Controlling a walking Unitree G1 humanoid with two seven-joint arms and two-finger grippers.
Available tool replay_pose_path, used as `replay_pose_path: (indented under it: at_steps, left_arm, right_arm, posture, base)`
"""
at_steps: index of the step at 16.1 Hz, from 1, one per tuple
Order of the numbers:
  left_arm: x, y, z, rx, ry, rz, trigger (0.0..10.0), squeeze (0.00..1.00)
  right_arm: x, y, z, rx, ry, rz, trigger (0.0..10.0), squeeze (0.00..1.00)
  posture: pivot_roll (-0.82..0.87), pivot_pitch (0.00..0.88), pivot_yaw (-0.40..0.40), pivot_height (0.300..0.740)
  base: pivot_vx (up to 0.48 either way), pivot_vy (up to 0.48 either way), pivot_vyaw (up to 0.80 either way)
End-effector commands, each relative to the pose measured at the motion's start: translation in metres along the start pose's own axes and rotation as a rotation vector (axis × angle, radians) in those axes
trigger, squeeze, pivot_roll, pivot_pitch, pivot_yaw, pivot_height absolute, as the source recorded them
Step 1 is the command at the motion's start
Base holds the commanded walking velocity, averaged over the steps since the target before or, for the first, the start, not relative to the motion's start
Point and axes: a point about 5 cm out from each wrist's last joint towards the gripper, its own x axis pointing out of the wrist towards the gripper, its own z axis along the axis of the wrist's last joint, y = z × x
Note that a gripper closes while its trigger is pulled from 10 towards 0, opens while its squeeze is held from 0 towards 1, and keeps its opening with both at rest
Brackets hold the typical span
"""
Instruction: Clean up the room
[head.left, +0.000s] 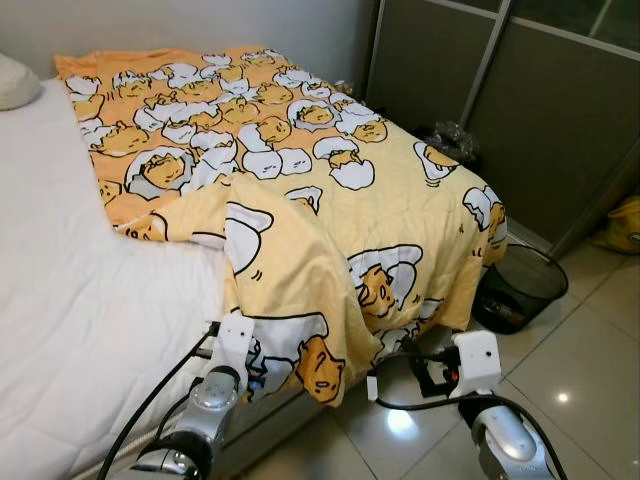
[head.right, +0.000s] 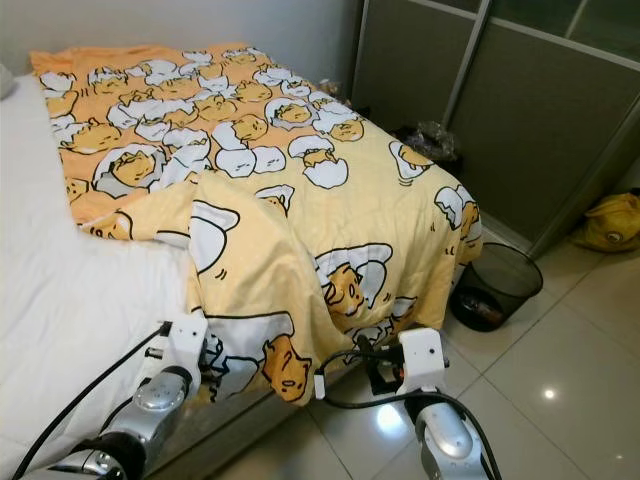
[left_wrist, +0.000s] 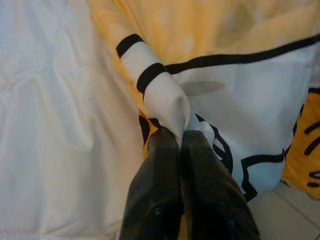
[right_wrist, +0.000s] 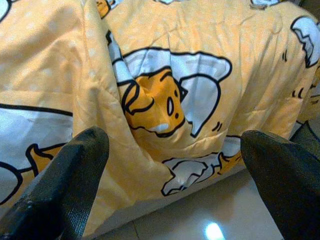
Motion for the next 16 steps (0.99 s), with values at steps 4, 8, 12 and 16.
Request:
replay_pose_path:
  at_steps: [4, 8, 12, 16]
  left_arm:
    - [-0.005, -0.005, 0.001, 0.088, -0.103, -0.026, 10.0, 0.0]
    - [-0.006, -0.007, -0.003, 0.077, -0.098, -0.04, 10.0, 0.0]
    - [-0.009, -0.01, -0.009, 0.083, -0.079, -0.062, 10.0, 0.0]
    - [-0.01, -0.034, -0.003, 0.212, -0.12, -0.286, 10.0, 0.0]
  right_arm:
    - [0.001, -0.001, -0.002, 0.002, -0.008, -0.014, 10.0, 0.0]
    - [0.005, 0.0, -0.004, 0.0, -0.002, 0.001, 10.0, 0.0]
    - [0.004, -0.003, -0.007, -0.005, 0.008, 0.001, 10.0, 0.0]
    - [0.003, -0.004, -0.007, -0.006, 0.012, -0.001, 10.0, 0.0]
  posture:
    - [-0.02, 0.0, 0.009, 0.731]
    - [-0.01, 0.0, 0.003, 0.731]
    - [-0.02, 0.0, 0.002, 0.731]
    - [-0.02, 0.0, -0.006, 0.731]
  base:
    - [0.0, 0.0, 0.0]
    - [-0.272, 0.0, 0.0]
    - [-0.353, 0.0, 0.0]
    - [0.0, 0.0, 0.0]
